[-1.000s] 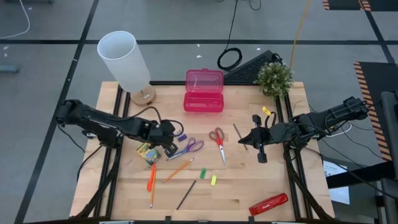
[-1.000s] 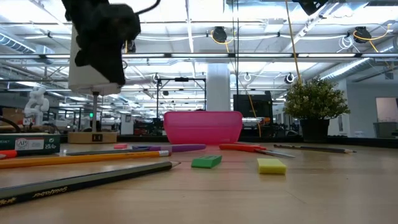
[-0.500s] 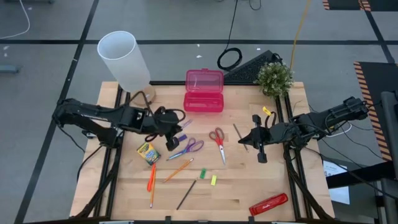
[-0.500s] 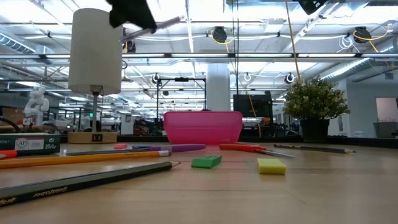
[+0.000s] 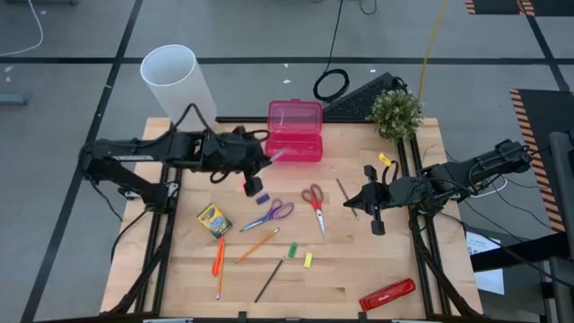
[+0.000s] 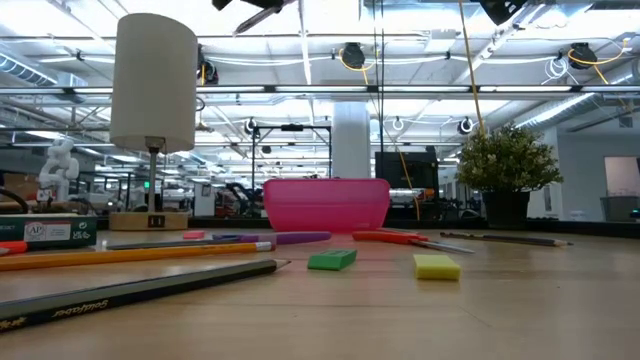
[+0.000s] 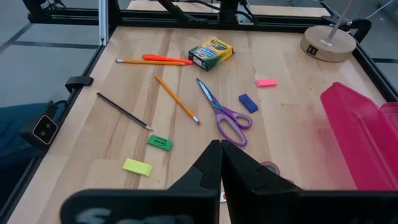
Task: Pack school essentials
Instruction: Put the violet pen into the red supply box
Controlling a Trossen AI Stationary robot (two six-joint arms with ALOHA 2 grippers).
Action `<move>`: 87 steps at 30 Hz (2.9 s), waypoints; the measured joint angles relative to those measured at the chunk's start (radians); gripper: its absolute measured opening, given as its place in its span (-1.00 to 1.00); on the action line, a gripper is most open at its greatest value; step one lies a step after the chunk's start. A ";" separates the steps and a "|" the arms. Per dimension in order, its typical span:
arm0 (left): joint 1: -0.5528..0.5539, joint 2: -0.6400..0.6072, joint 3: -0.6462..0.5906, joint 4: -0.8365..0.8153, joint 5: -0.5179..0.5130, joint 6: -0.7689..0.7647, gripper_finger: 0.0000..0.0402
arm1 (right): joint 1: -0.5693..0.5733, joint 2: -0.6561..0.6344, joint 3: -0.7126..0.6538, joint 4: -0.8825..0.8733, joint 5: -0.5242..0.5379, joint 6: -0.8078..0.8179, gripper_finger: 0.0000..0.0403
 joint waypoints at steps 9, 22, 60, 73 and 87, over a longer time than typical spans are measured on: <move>0.118 0.087 0.157 -0.062 0.088 0.146 -0.77 | 0.000 0.000 0.000 -0.007 0.000 0.000 -1.00; 0.305 0.189 0.223 -0.043 0.228 0.308 -0.77 | 0.000 0.000 0.000 -0.024 -0.003 -0.003 -1.00; 0.479 0.621 0.222 0.018 0.371 0.718 -0.77 | 0.000 0.000 0.000 -0.073 -0.004 -0.011 -1.00; 0.474 0.656 0.207 -0.010 0.380 0.666 -0.77 | 0.000 0.000 0.000 -0.076 -0.005 0.024 -1.00; 0.470 0.663 0.206 -0.029 0.380 0.615 -0.77 | 0.000 0.000 0.000 -0.084 -0.005 0.026 -1.00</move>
